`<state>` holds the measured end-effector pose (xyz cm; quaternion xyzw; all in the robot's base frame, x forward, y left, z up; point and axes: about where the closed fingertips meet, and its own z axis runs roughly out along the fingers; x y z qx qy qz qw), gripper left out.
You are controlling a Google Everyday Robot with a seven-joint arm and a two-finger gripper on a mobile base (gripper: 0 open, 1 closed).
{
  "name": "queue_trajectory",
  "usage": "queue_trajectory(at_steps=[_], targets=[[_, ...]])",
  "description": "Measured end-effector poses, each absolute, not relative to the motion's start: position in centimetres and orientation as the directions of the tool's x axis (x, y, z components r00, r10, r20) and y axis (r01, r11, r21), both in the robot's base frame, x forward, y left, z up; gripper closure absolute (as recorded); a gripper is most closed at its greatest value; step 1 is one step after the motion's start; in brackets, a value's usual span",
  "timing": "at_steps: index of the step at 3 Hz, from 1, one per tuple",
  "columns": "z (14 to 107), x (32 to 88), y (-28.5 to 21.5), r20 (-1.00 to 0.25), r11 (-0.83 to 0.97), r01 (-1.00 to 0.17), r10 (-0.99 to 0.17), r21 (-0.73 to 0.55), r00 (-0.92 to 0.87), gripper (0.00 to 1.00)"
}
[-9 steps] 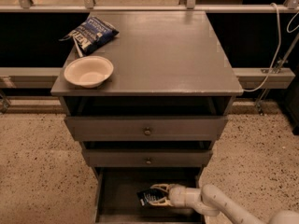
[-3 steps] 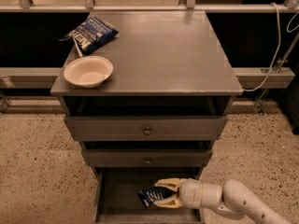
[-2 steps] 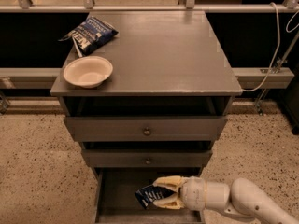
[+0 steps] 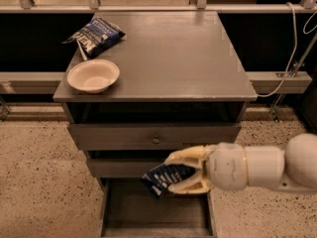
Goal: Pick rxbar blueberry from bottom drawer and place on counter
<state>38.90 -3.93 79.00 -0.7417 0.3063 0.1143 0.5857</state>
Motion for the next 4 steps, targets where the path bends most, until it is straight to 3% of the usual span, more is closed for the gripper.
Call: queue_trajectory(at_steps=[1,3,4], targets=[[85.3,41.9,-7.2,-0.577,-0.084,-0.653,-0.392,-0.753,0.716,1.00],[86.6,42.6,-7.9,-0.591,-0.054,-0.663,-0.405,-0.746,0.698,1.00],[90.3,47.3,-9.8,-0.519,-0.054,-0.614,-0.478,-0.788,0.709,1.00]])
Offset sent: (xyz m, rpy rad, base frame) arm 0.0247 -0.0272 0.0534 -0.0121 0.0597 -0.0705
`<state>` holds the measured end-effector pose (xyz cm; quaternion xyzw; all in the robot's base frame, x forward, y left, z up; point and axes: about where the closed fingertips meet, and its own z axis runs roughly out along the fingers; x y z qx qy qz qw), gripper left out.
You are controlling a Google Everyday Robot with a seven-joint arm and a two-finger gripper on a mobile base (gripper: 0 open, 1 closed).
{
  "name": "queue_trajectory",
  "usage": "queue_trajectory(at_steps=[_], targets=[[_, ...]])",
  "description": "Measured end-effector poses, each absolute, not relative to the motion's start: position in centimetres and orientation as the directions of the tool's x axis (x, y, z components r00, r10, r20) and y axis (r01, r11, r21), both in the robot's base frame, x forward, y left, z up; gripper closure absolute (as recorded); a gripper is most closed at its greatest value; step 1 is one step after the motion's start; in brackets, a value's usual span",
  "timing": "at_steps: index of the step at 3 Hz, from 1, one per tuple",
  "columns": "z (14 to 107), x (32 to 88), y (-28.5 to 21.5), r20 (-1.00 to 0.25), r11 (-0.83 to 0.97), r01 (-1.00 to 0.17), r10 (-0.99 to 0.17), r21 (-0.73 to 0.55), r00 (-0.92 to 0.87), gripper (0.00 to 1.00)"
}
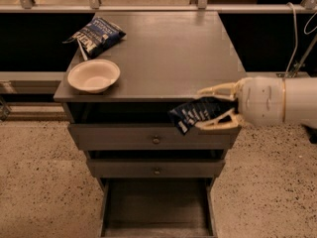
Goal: Pick rxbar blueberry from bottom drawer and place on counter
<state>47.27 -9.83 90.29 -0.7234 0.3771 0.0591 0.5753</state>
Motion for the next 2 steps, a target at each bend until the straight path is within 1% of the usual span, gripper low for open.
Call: queue_trajectory(at_steps=[1,2], targets=[[93.4,52.8,-10.7,-0.512,-0.035,-0.623,-0.533,-0.782,0.673,1.00],[92.9,57.6,-12.3,-0.624,0.111,-0.688,-0.542,-0.717,0.563,1.00]])
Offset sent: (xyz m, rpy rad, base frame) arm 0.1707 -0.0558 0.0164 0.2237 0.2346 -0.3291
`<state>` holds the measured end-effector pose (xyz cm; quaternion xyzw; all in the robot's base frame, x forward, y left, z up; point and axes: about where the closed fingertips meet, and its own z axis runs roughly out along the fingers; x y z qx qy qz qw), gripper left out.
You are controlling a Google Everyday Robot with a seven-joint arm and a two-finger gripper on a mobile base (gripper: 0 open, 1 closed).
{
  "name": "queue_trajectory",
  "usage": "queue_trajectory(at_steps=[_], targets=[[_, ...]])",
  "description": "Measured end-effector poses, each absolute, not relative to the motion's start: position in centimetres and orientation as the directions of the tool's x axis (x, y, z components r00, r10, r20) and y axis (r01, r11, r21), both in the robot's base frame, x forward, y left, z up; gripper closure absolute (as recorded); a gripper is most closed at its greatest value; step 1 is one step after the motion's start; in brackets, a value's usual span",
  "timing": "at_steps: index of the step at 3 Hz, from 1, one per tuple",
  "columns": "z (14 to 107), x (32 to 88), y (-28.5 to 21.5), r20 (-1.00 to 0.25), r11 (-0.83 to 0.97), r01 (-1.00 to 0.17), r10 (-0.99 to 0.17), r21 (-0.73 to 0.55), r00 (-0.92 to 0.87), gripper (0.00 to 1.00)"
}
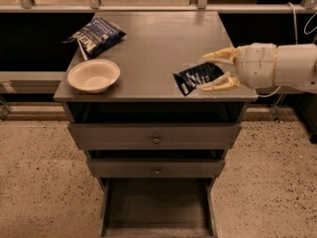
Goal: Pick rxbar blueberry from bottom drawer and place on counter
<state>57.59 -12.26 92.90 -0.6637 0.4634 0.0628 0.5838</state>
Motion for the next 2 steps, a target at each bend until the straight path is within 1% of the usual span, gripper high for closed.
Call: queue_trajectory(at_steps=[1,2], targets=[[91.7,61.1,-13.6,-0.724,0.265,-0.720,-0.519,-0.641,0.454,1.00],[89.7,64.5,-14.5,-0.801,0.398,-0.747,-0.522,-0.533,0.293,0.97]])
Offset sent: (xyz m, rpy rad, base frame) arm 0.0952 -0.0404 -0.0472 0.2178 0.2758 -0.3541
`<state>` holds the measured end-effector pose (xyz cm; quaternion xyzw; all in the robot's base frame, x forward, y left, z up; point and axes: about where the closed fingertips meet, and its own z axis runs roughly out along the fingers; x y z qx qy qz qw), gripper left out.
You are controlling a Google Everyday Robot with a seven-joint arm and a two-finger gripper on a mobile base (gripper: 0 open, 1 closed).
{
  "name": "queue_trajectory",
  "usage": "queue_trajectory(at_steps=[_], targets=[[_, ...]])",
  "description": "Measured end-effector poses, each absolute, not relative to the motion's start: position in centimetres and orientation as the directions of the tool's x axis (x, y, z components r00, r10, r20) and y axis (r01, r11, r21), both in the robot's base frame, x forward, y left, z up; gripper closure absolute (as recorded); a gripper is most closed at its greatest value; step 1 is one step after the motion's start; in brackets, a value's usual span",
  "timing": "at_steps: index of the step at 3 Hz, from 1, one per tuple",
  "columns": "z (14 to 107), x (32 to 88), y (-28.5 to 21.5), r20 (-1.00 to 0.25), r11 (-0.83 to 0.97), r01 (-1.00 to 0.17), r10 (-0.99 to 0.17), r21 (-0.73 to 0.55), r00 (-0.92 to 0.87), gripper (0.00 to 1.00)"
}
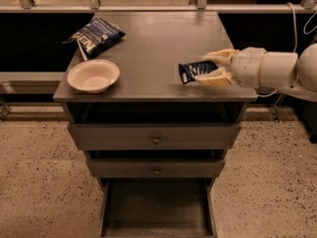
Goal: Pick rxbar blueberry from bottom drawer and place on counter
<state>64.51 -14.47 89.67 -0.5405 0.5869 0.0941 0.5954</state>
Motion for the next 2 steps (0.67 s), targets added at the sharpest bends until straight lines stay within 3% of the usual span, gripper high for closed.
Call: queue_trajectory(at_steps=[1,2], targets=[[88.15,65.83,-14.50,-0.838,0.472,-0.754,-0.512,-0.457,0.188,0.74],[88.11,65.89,-14.21,-0.843,0.475,-0.758,-0.506,-0.448,0.182,0.42]])
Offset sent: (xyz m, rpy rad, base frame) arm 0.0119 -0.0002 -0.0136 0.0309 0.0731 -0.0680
